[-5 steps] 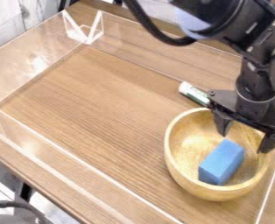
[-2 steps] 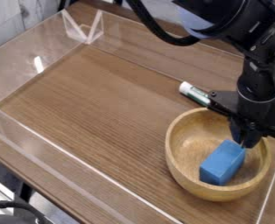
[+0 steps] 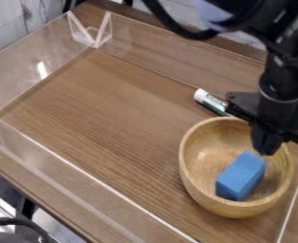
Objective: Put the blue block in the brown bowl
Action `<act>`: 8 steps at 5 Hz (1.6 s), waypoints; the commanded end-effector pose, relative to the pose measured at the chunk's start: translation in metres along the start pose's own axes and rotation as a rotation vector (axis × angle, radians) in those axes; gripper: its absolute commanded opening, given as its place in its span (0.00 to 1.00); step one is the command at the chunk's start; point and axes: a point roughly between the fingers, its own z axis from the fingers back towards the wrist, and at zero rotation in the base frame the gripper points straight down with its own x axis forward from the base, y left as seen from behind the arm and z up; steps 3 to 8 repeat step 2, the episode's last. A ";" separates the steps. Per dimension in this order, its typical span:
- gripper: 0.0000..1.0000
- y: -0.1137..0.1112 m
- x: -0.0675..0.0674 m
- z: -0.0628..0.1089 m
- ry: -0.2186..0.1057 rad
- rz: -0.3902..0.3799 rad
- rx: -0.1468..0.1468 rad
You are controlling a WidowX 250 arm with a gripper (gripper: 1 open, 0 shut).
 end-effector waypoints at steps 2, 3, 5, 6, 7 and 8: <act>0.00 0.010 0.028 0.067 -0.124 0.021 -0.049; 0.00 0.010 0.028 0.067 -0.124 0.021 -0.049; 0.00 0.010 0.028 0.067 -0.124 0.021 -0.049; 0.00 0.010 0.028 0.067 -0.124 0.021 -0.049; 0.00 0.010 0.028 0.067 -0.124 0.021 -0.049; 0.00 0.010 0.028 0.067 -0.124 0.021 -0.049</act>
